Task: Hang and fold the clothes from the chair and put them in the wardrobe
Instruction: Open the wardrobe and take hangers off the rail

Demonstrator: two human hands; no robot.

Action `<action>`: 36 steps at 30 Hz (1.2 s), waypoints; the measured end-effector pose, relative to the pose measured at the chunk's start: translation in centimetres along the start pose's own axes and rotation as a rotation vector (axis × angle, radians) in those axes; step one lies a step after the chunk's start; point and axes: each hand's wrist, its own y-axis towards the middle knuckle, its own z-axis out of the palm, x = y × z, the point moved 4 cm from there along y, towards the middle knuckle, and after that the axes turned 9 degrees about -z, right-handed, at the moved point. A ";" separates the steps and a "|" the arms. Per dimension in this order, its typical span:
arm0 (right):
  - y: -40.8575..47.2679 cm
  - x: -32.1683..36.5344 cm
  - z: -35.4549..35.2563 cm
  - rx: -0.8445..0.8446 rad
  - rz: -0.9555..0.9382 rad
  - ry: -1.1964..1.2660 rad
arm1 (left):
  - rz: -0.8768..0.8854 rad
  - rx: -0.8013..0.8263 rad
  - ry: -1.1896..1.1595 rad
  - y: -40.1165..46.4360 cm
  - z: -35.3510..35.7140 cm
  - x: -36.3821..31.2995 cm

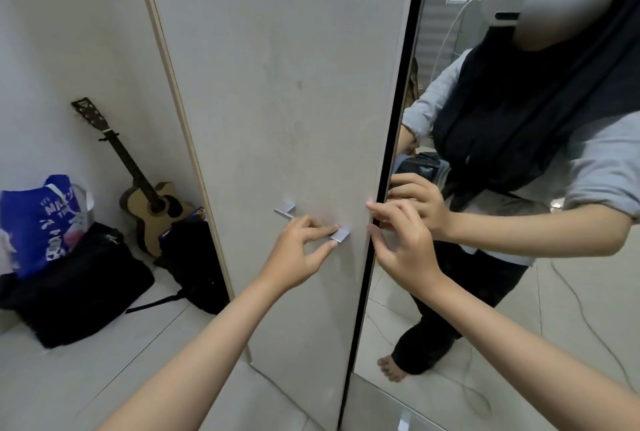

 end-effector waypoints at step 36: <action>11.1 27.1 12.3 0.232 -0.136 0.653 | -0.019 -0.451 -0.019 -19.5 -28.0 -3.4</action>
